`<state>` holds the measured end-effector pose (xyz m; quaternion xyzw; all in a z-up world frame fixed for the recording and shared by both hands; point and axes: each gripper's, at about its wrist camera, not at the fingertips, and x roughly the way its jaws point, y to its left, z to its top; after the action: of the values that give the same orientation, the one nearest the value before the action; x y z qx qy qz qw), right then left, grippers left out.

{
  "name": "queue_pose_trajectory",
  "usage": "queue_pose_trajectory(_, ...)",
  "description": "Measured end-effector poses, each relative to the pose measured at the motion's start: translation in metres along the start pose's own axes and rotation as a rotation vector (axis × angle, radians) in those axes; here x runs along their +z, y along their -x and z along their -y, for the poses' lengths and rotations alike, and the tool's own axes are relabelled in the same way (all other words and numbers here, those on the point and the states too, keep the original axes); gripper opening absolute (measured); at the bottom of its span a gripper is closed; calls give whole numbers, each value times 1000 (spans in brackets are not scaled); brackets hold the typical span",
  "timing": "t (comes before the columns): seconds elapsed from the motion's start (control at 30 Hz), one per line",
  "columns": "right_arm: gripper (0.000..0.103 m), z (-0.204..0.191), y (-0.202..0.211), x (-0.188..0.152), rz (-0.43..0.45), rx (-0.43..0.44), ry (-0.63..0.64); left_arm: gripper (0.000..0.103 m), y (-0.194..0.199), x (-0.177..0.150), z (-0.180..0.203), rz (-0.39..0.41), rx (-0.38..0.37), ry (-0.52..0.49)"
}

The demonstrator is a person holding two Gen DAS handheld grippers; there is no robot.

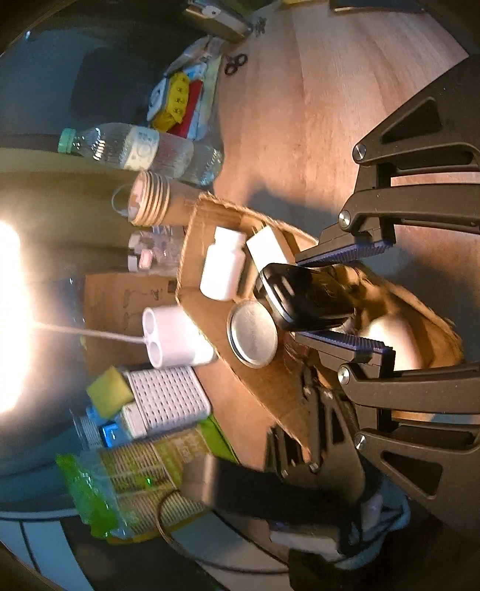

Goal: Organize rigid objects
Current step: 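Lower the car key into the box and open the right gripper, then open the left gripper off the box wall while the right gripper withdraws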

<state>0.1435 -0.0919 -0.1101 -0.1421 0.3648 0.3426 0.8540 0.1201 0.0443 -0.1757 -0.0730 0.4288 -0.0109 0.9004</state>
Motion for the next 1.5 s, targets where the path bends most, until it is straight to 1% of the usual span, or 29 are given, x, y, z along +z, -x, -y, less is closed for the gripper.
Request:
queue_pose_trajectory(0.17,37,9,-13,3,7,-37,-35,17,0,0,1,2,1,-2)
queue_pose_trajectory(0.6,37,10,-15,3,12,-32,-39,17,0,0,1,1,2,-2)
queue_pose_trajectory(0.9,41,7,-10,0,14,-47,-37,17,0,0,1,1,2,-2)
queue_pose_trajectory(0.97,45,7,-8,-1,13,-62,-33,17,0,0,2,3,5,-3)
queue_pose_trajectory(1.3,46,17,10,-1,37,-104,-61,17,9,0,6,38,36,-28)
queue_pose_trajectory(1.5,47,21,23,-2,55,-123,-72,17,16,-1,9,81,69,-47)
